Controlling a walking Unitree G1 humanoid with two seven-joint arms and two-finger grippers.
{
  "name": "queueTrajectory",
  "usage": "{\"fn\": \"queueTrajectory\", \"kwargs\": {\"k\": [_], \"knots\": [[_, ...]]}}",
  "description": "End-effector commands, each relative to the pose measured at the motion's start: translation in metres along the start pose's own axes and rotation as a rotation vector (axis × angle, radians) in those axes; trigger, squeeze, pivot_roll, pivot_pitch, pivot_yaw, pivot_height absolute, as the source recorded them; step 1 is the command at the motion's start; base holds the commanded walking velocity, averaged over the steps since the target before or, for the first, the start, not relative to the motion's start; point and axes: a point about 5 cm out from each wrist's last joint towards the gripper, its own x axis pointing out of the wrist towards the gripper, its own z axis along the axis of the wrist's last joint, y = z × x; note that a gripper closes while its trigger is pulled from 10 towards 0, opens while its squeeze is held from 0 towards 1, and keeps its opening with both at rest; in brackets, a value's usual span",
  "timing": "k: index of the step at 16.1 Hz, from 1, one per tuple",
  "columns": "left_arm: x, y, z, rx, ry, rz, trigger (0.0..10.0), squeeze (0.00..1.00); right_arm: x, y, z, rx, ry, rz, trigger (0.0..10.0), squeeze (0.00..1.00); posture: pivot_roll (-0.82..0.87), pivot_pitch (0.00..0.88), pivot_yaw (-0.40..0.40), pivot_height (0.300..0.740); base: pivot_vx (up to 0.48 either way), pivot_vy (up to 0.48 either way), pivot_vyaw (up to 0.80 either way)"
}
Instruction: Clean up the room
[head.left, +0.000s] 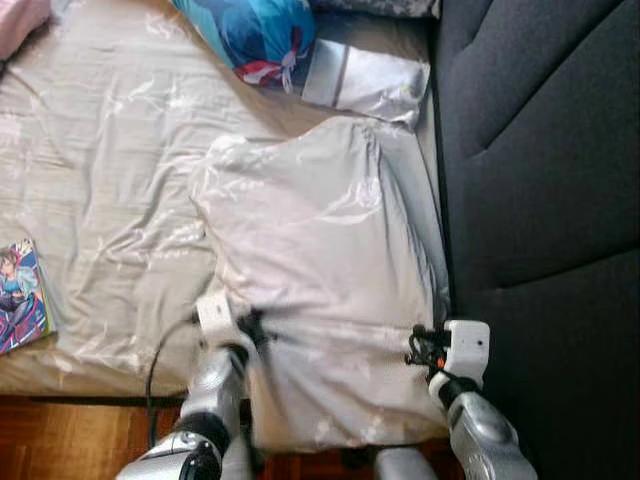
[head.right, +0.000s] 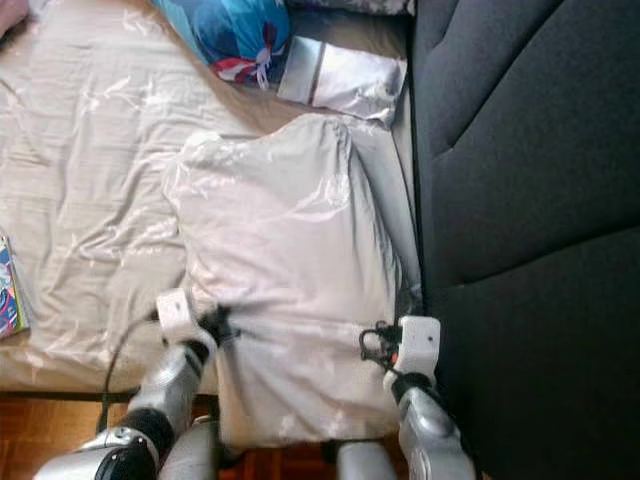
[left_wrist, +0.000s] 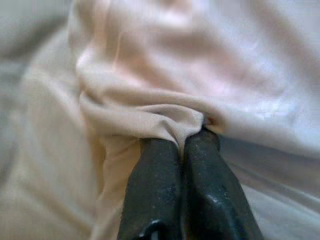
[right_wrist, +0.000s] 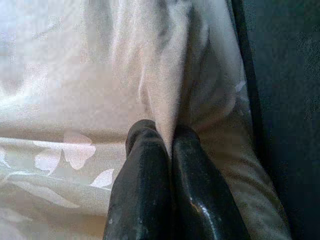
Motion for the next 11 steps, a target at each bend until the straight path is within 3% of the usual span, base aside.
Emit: {"fn": "queueTrajectory", "kwargs": {"k": [1,6,9,10,11], "knots": [[0.004,0.0,0.027,0.019,-0.135,-0.01,0.0,0.0,-0.002,-0.012,-0.002,0.016,-0.015,-0.054,0.0,0.0,-0.16,0.469,-0.082,0.74,0.0,0.0,0.0],[0.011,-0.031,0.078,0.076,-0.338,-0.099,0.0,0.0,0.012,-0.018,0.031,0.019,-0.179,-0.115,0.0,0.0,-0.12,0.404,-0.05,0.74,0.0,0.0,0.0],[0.017,-0.063,0.116,0.096,-0.457,-0.182,0.0,0.0,0.01,-0.027,0.056,0.018,-0.303,-0.175,0.0,0.0,-0.13,0.379,-0.028,0.74,0.0,0.0,0.0],[0.018,-0.083,0.138,0.09,-0.52,-0.237,0.0,0.0,0.002,-0.032,0.068,-0.001,-0.386,-0.212,0.0,0.0,-0.13,0.371,-0.016,0.74,0.0,0.0,0.0],[0.017,-0.088,0.143,0.09,-0.534,-0.251,0.0,0.0,-0.001,-0.034,0.071,-0.012,-0.407,-0.228,0.0,0.0,-0.13,0.37,-0.015,0.74,0.0,0.0,0.0]]}}
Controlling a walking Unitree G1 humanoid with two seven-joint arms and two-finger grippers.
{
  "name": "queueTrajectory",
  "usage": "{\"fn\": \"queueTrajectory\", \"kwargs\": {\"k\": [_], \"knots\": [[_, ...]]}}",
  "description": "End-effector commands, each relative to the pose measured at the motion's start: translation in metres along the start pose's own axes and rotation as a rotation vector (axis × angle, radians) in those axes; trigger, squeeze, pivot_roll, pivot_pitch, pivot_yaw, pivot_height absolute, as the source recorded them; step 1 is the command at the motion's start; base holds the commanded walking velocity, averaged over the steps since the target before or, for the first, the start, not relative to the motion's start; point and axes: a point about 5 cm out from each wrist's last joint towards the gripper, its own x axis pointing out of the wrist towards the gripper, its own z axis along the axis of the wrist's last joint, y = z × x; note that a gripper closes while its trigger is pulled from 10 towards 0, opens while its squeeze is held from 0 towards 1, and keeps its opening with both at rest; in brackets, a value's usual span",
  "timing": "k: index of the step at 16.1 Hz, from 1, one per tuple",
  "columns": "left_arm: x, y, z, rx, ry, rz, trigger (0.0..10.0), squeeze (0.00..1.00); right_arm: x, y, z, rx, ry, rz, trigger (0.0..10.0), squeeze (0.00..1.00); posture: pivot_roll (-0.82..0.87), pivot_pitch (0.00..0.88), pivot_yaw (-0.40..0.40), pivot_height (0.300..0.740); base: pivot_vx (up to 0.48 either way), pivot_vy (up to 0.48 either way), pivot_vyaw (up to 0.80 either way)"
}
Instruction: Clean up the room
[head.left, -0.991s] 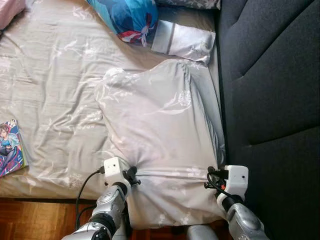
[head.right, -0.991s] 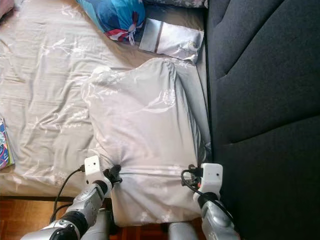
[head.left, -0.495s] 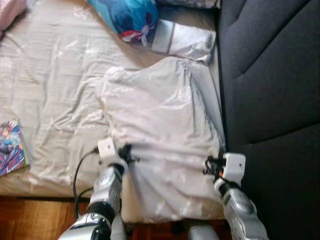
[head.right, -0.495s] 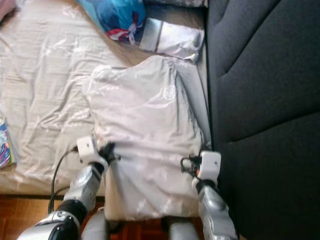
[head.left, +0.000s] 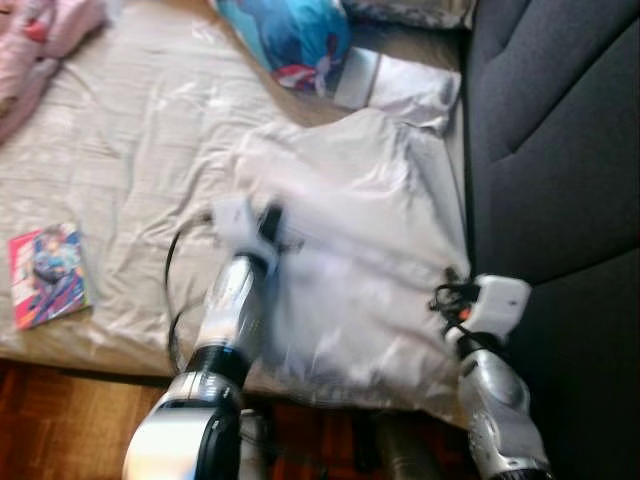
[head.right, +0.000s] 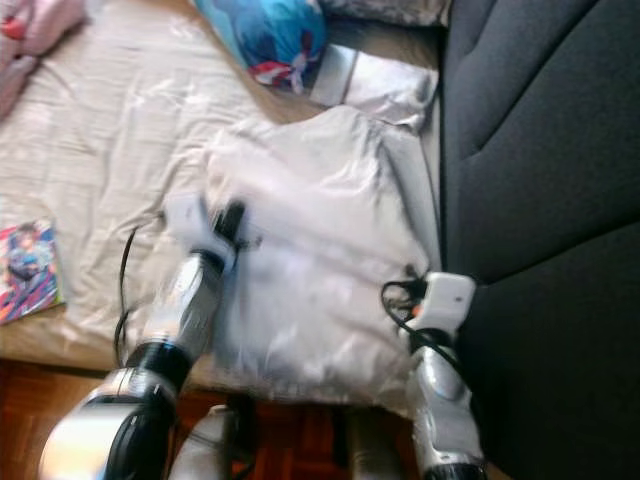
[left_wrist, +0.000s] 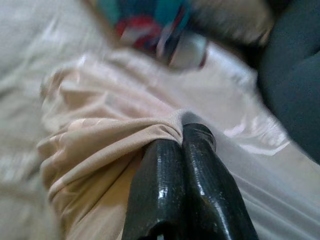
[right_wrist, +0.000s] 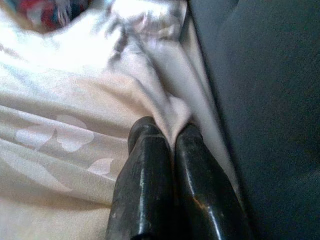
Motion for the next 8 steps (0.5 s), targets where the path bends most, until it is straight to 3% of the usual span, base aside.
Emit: {"fn": "queueTrajectory", "kwargs": {"k": [1,5,6,8], "knots": [[0.008,-0.004,0.032,0.006,-0.153,-0.015,0.0,0.0,-0.008,-0.027,0.014,-0.028,-0.093,-0.118,0.0,0.0,-0.13,0.369,-0.008,0.74,0.0,0.0,0.0],[0.011,-0.02,0.051,-0.045,-0.249,-0.071,0.0,0.0,-0.041,-0.048,0.036,-0.173,-0.224,-0.244,0.0,0.0,-0.14,0.371,0.005,0.74,0.0,0.0,0.0],[0.01,-0.025,0.065,-0.063,-0.315,-0.102,0.0,0.0,-0.054,-0.056,0.054,-0.243,-0.298,-0.294,0.0,0.0,-0.14,0.376,0.009,0.74,0.0,0.0,0.0],[0.011,-0.028,0.074,-0.074,-0.349,-0.115,0.0,0.0,-0.058,-0.057,0.064,-0.281,-0.329,-0.298,0.0,0.0,-0.14,0.376,0.009,0.74,0.0,0.0,0.0]]}}
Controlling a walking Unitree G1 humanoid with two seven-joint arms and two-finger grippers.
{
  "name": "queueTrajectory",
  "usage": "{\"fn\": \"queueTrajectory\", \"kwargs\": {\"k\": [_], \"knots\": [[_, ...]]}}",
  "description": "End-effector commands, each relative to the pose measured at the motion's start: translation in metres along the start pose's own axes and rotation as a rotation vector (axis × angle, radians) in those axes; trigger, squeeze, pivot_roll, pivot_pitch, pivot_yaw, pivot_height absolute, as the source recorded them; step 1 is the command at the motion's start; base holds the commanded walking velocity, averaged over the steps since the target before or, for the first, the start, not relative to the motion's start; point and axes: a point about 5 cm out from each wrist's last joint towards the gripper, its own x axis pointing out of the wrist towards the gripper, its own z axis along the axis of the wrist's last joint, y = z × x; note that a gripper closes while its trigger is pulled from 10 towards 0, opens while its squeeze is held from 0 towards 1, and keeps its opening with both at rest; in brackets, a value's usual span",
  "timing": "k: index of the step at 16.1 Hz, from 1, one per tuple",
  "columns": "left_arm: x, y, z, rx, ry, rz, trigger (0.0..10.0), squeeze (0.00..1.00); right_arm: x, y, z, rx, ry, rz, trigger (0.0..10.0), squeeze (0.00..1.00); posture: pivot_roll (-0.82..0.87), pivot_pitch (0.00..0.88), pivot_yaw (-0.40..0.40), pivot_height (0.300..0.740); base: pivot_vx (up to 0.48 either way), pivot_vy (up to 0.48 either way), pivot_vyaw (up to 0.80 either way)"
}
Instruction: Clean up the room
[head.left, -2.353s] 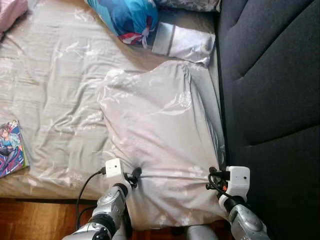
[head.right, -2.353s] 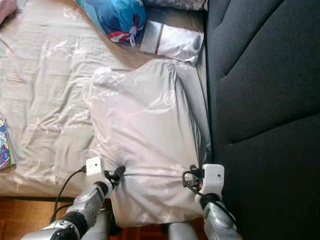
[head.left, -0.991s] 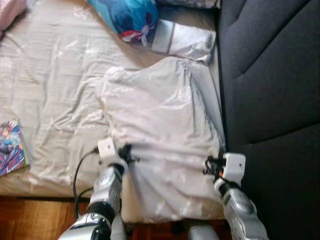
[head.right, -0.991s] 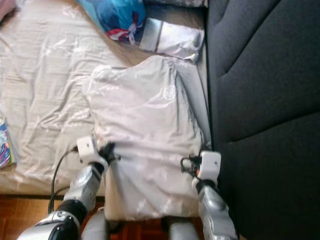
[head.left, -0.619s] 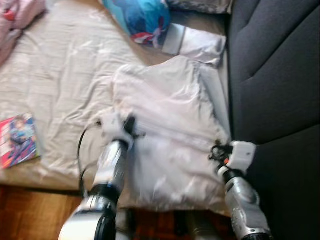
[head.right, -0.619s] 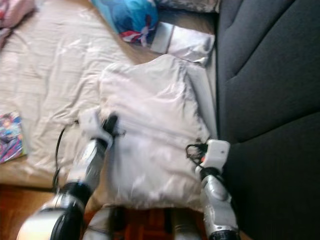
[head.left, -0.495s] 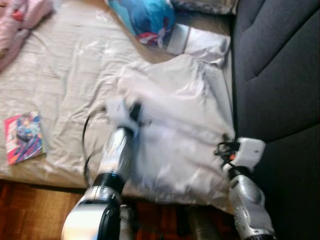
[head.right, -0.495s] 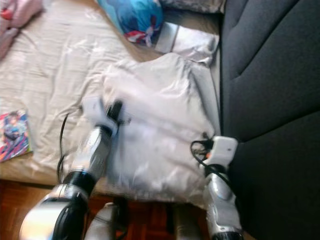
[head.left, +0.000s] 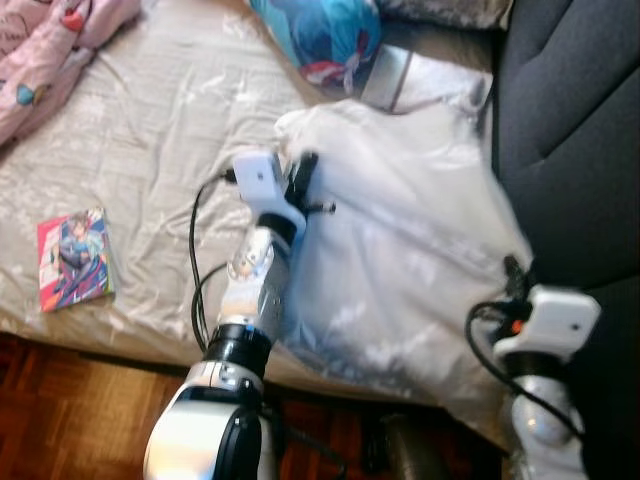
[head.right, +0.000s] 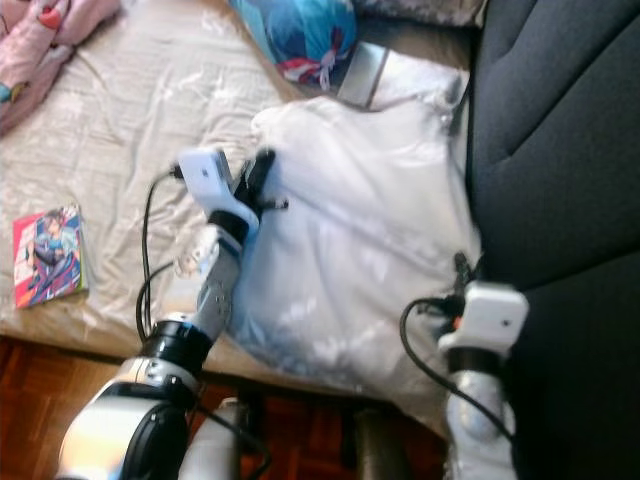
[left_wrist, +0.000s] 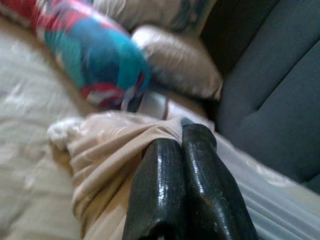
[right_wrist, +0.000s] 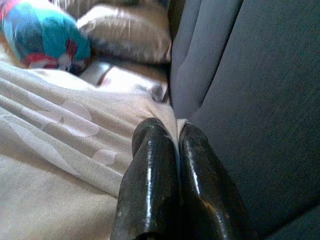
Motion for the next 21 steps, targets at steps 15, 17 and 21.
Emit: {"fn": "queueTrajectory", "kwargs": {"k": [15,17,21], "knots": [[-0.116,0.064,-0.108,0.093,0.628,0.07,10.0,0.0,-0.071,-0.029,-0.156,-0.081,0.749,-0.15,10.0,0.0,-0.09,0.358,0.024,0.74,0.0,0.0,0.0],[-0.121,0.064,-0.113,0.088,0.651,0.078,10.0,0.0,-0.068,-0.029,-0.157,-0.074,0.733,-0.151,10.0,0.0,-0.09,0.354,0.025,0.74,0.0,0.0,0.0],[-0.127,0.066,-0.117,0.089,0.675,0.091,10.0,0.0,-0.062,-0.028,-0.157,-0.057,0.711,-0.151,10.0,0.88,-0.09,0.346,0.025,0.74,0.0,0.0,0.0]]}}
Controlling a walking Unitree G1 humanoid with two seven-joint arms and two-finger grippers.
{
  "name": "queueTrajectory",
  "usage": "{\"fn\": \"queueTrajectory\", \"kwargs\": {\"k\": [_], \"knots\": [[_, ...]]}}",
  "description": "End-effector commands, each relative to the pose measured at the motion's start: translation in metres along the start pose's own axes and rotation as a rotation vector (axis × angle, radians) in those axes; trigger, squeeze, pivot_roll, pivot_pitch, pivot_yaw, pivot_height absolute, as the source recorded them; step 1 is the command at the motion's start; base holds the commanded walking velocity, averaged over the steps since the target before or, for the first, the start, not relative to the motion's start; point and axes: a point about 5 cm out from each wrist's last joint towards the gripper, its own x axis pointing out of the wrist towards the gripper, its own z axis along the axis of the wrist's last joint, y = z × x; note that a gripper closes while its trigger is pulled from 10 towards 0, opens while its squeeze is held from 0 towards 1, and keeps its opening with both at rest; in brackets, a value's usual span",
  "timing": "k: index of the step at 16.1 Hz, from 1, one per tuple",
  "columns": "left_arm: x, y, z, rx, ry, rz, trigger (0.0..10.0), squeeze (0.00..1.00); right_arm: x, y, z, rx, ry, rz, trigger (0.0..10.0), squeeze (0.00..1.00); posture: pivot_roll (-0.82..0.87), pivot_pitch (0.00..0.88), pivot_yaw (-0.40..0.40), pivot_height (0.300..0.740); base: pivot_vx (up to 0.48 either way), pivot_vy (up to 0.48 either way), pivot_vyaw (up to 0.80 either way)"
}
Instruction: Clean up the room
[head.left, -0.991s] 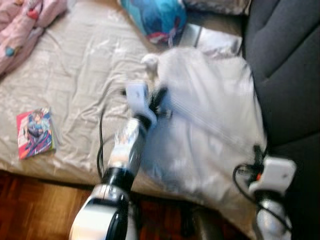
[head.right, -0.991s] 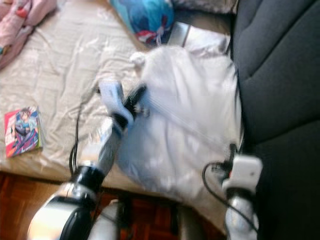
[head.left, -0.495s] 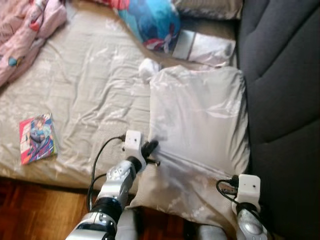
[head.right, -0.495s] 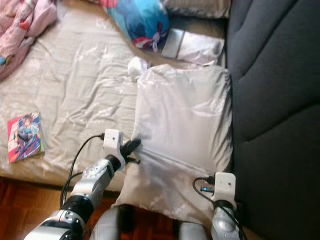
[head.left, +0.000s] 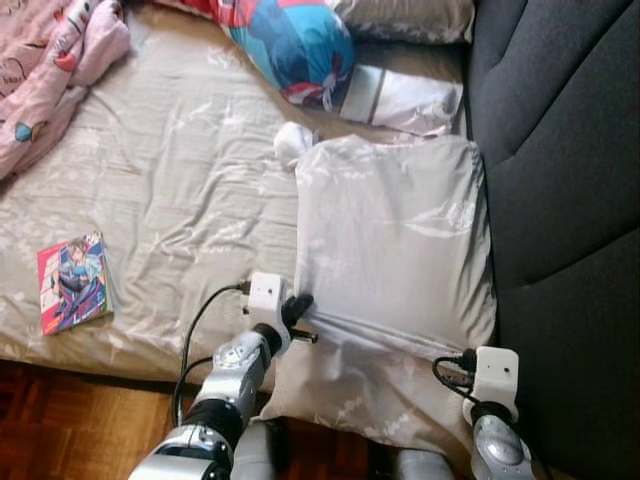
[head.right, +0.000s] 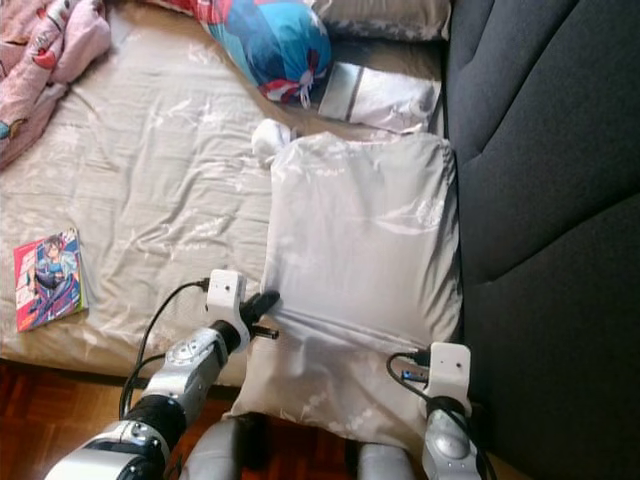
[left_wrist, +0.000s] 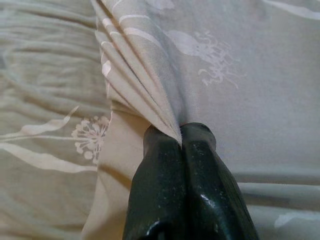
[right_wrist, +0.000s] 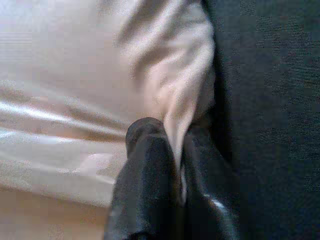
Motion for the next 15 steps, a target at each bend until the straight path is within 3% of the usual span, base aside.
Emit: {"fn": "queueTrajectory", "kwargs": {"k": [1,2,3,9,12,13,15], "knots": [[-0.01,0.02,-0.008,0.009,0.018,0.076,10.0,0.0,-0.009,-0.03,-0.021,0.027,0.081,-0.12,10.0,0.97,-0.09,0.346,0.025,0.74,0.0,0.0,0.0],[-0.01,0.019,-0.008,0.007,0.016,0.07,10.0,0.0,-0.008,-0.03,-0.02,0.03,0.076,-0.119,10.0,1.0,-0.09,0.346,0.025,0.74,0.0,0.0,0.0],[-0.01,0.018,-0.008,0.014,0.016,0.074,10.0,1.0,-0.006,-0.027,-0.017,0.038,0.057,-0.11,10.0,1.0,-0.09,0.346,0.025,0.74,0.0,0.0,0.0],[-0.01,0.016,-0.009,0.001,0.006,0.052,10.0,1.0,-0.001,-0.021,0.007,0.101,-0.094,-0.071,10.0,1.0,-0.09,0.338,0.02,0.74,0.0,0.0,0.0],[-0.016,0.023,-0.009,-0.007,-0.034,0.075,10.0,1.0,-0.002,-0.01,0.019,0.089,-0.188,0.031,10.0,1.0,-0.08,0.321,0.018,0.74,0.0,0.0,0.0],[-0.018,0.026,-0.01,-0.005,-0.036,0.092,10.0,1.0,-0.003,-0.005,0.022,0.071,-0.211,0.067,10.0,0.62,-0.08,0.304,0.019,0.74,0.0,0.0,0.0],[-0.025,0.036,-0.014,0.063,-0.036,0.162,10.0,1.0,-0.002,0.006,0.032,0.07,-0.263,0.131,10.0,0.58,-0.08,0.269,0.02,0.74,0.0,0.0,0.0]]}}
